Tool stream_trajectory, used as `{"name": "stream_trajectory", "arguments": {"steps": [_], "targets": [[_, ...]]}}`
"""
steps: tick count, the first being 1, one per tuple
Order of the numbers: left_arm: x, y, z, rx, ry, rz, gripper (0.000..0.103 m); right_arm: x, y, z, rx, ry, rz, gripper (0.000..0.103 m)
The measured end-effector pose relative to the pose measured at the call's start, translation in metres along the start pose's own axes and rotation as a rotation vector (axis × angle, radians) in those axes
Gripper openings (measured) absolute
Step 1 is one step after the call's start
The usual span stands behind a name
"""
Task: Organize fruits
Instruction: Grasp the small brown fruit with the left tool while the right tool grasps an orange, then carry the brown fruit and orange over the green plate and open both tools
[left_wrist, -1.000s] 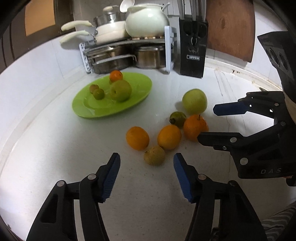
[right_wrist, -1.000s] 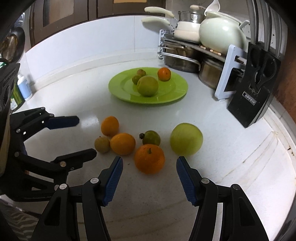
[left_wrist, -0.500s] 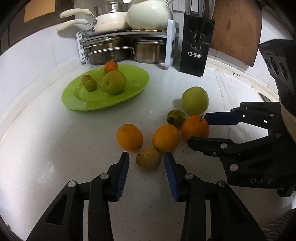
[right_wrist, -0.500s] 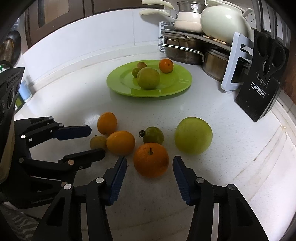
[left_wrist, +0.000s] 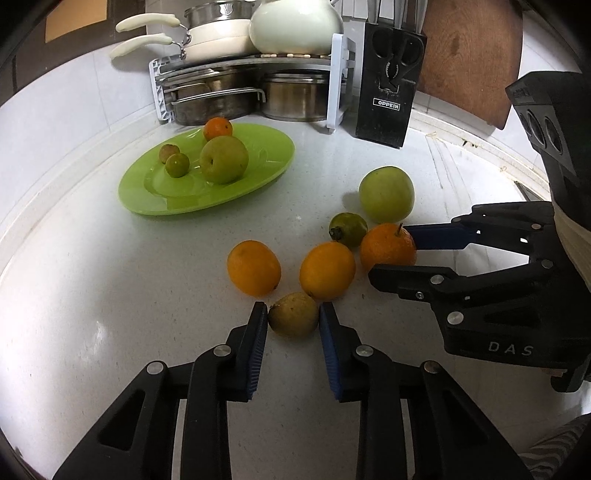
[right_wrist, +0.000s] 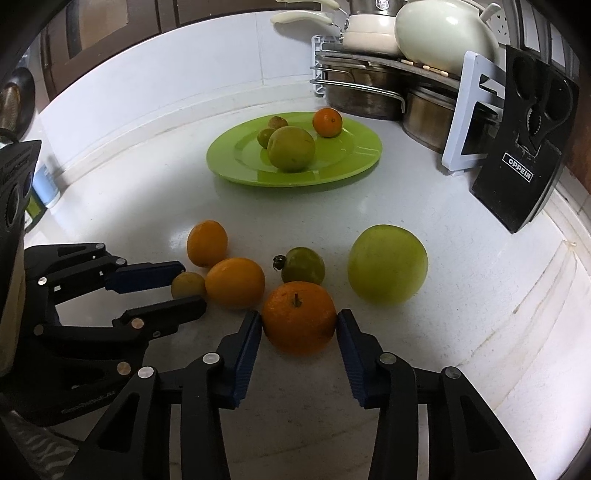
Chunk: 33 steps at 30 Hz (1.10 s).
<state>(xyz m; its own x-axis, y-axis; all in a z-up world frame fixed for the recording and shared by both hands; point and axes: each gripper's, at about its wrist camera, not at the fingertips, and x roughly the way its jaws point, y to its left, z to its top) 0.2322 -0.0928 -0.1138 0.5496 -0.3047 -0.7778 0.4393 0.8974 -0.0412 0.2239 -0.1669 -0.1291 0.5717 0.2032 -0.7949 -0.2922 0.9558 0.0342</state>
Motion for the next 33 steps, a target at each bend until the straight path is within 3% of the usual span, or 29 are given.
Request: {"name": "stream_trajectory", "arguments": {"steps": [18,33], "targets": [[-0.022,0.001,0.000,-0.021,-0.048,0.014,0.029,-0.016,0.003,-0.004,0.010,-0.020,0.002,0.043],[-0.063,0.005,0.017,-0.018,-0.139,0.045,0.029,-0.054,0.012,0.015,0.011,-0.127,-0.014,0.043]]}}
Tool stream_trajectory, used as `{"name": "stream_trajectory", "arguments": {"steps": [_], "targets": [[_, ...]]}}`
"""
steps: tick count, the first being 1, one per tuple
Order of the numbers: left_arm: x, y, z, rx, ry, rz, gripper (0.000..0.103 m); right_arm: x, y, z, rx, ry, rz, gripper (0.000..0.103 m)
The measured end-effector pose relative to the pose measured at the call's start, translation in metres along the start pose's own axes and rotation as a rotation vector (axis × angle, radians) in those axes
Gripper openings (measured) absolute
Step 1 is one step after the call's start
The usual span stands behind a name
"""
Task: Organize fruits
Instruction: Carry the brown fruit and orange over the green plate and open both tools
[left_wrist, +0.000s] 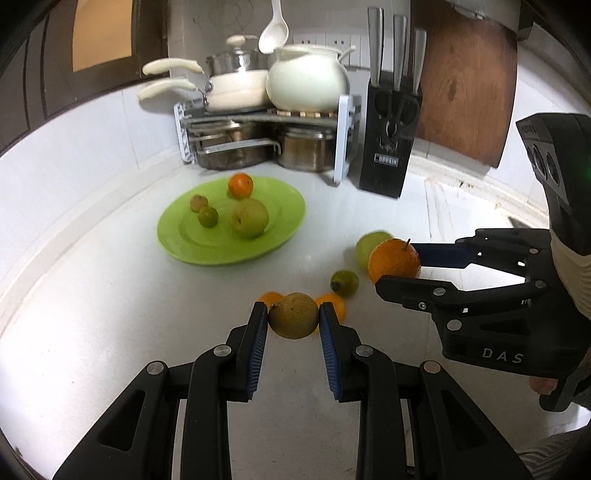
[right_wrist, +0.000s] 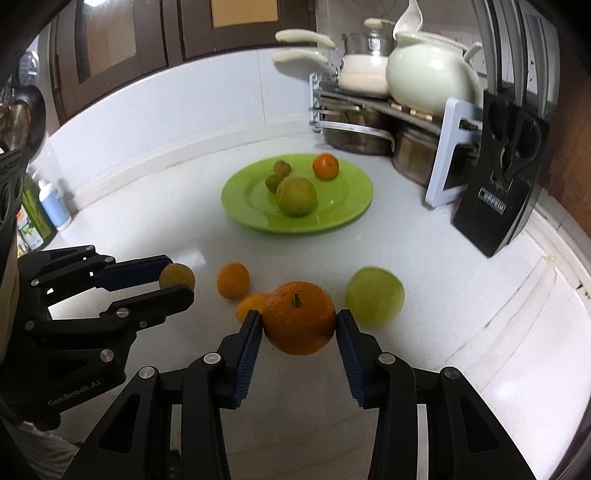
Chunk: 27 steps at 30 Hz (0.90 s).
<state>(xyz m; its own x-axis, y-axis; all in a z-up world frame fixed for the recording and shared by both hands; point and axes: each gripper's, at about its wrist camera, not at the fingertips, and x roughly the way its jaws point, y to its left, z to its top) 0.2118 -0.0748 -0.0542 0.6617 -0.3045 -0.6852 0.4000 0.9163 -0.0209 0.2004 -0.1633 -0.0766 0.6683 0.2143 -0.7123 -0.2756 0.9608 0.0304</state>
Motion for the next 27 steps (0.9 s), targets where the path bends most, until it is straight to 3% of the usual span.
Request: {"name": "stream_trajectory", "arguments": {"steps": [10,27], "targets": [[-0.019,0.010,0.021,-0.014,-0.062,0.040,0.029,-0.018,0.004,0.026,-0.021,-0.073,0.015,0.043],[-0.025,0.040,0.065,-0.026,-0.146,0.099,0.029,-0.013,0.002,0.085,-0.043,-0.155,0.020,0.043]]}}
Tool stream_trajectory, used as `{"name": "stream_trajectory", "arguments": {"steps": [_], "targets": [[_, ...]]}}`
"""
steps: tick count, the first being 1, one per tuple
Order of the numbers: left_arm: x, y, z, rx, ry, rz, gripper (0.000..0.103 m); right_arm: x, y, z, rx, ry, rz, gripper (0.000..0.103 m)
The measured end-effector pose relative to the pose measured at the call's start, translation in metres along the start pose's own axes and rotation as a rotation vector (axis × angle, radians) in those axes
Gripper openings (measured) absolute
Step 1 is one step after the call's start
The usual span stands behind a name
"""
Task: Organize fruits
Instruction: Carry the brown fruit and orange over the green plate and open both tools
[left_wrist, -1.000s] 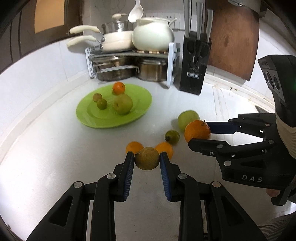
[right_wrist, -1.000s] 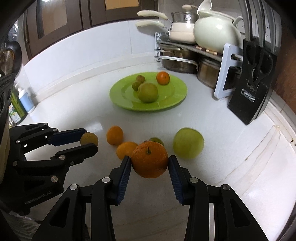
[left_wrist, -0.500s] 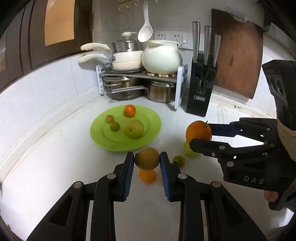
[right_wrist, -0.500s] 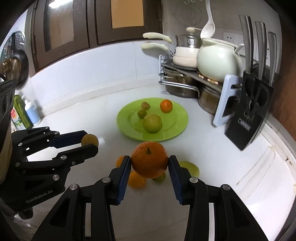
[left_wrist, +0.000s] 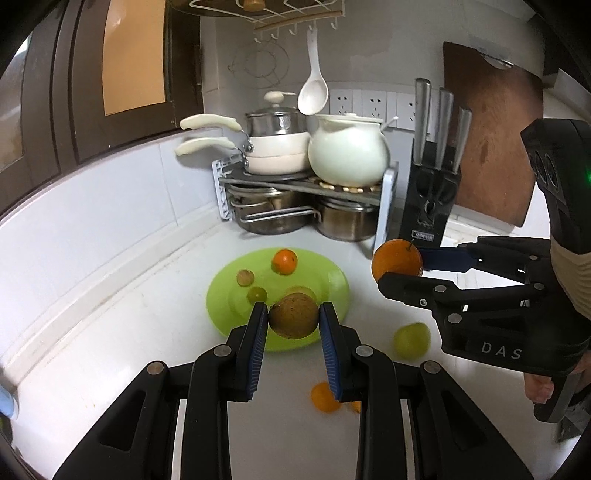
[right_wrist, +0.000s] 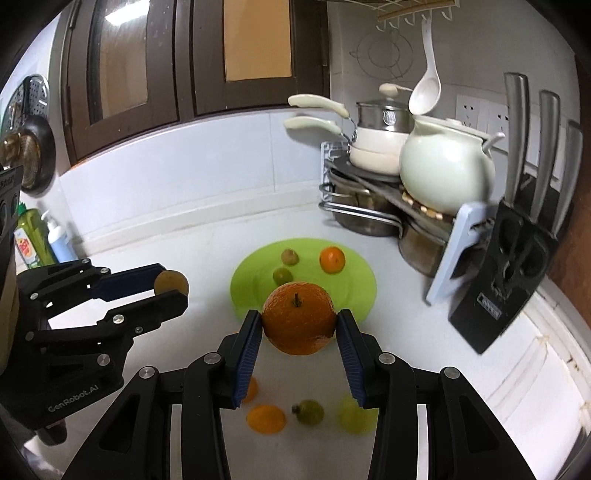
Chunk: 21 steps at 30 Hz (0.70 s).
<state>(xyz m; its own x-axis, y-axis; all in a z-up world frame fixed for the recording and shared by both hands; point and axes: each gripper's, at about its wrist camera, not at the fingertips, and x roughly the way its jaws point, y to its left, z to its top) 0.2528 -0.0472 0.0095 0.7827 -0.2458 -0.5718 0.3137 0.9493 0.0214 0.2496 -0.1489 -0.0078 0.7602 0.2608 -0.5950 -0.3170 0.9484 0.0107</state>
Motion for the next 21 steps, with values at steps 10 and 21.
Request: {"name": "stream_trajectory", "arguments": {"steps": [10,21], "targets": [[0.020,0.023,0.024,-0.028,-0.003,0.011,0.029,0.022,-0.009,0.034,-0.005,0.001,0.025,0.043],[0.060,0.047,0.046,-0.060,0.038,0.008,0.029,0.068,-0.019,0.065,0.002,0.063,0.018,0.043]]}}
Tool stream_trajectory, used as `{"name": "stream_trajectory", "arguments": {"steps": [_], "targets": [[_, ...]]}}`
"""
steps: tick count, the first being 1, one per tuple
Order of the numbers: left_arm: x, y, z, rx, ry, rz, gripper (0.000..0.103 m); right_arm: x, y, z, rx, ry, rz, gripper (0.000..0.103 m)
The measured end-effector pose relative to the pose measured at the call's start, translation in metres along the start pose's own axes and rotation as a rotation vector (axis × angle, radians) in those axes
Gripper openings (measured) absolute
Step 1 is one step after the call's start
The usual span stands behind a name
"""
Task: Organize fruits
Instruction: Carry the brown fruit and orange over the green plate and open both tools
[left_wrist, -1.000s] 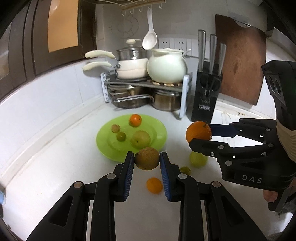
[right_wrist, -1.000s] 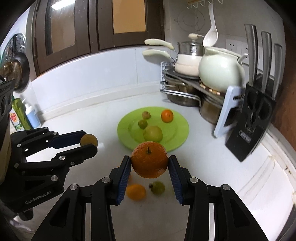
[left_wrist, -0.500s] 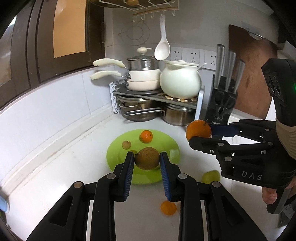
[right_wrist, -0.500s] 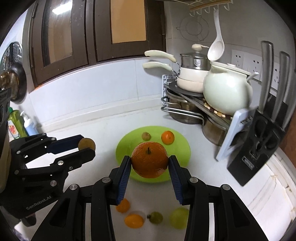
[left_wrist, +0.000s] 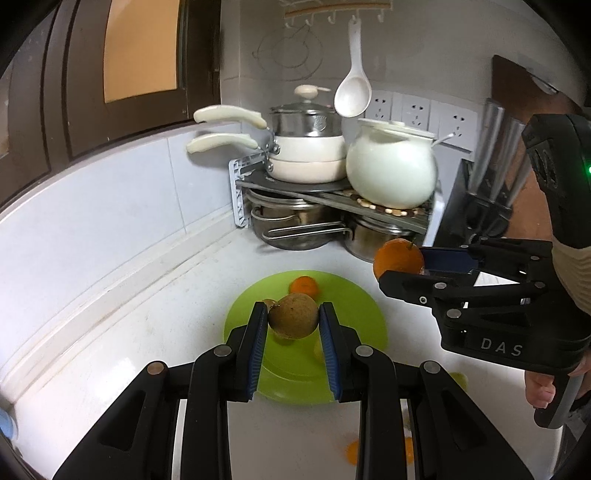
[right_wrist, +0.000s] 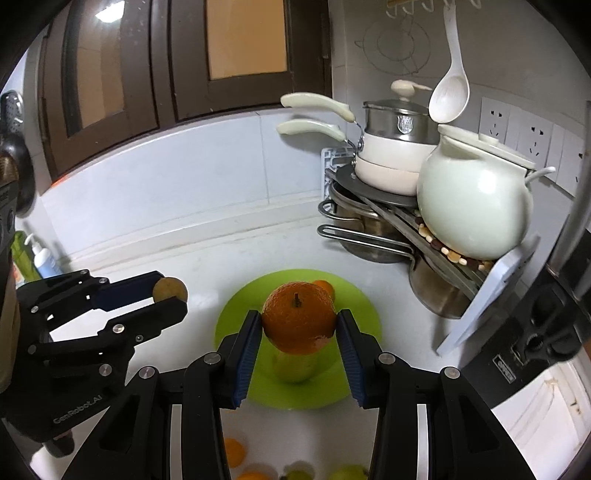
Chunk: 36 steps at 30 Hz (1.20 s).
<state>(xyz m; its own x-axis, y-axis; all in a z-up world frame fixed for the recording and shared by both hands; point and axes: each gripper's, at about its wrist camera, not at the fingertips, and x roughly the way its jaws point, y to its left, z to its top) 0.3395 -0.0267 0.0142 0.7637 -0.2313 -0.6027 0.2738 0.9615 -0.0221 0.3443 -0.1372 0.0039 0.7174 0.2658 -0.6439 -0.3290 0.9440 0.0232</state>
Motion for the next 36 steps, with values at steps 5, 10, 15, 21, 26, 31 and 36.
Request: {"name": "stream_trajectory", "arguments": {"steps": [5,10,15,21,26,31,36], "targets": [[0.023,0.010,0.009,-0.018,0.039,-0.010,0.029,0.022,-0.007,0.008,0.011,0.041,-0.010,0.043],[0.048,0.020,0.014,-0.033,0.083,-0.015,0.029,0.049,-0.013,0.012,0.027,0.091,-0.015,0.043],[0.077,0.029,0.014,-0.037,0.133,-0.028,0.029,0.077,-0.018,0.012,0.043,0.146,-0.027,0.043],[0.111,0.036,0.013,-0.048,0.199,-0.041,0.029,0.111,-0.029,0.012,0.070,0.221,-0.022,0.043],[0.138,0.042,0.008,-0.079,0.263,-0.050,0.029,0.133,-0.030,0.007,0.063,0.275,-0.029,0.043],[0.152,0.044,0.001,-0.085,0.297,-0.045,0.029,0.147,-0.032,0.000,0.065,0.314,-0.028,0.043],[0.162,0.044,-0.004,-0.079,0.324,-0.047,0.029,0.157,-0.033,-0.005,0.078,0.347,-0.014,0.043]]}}
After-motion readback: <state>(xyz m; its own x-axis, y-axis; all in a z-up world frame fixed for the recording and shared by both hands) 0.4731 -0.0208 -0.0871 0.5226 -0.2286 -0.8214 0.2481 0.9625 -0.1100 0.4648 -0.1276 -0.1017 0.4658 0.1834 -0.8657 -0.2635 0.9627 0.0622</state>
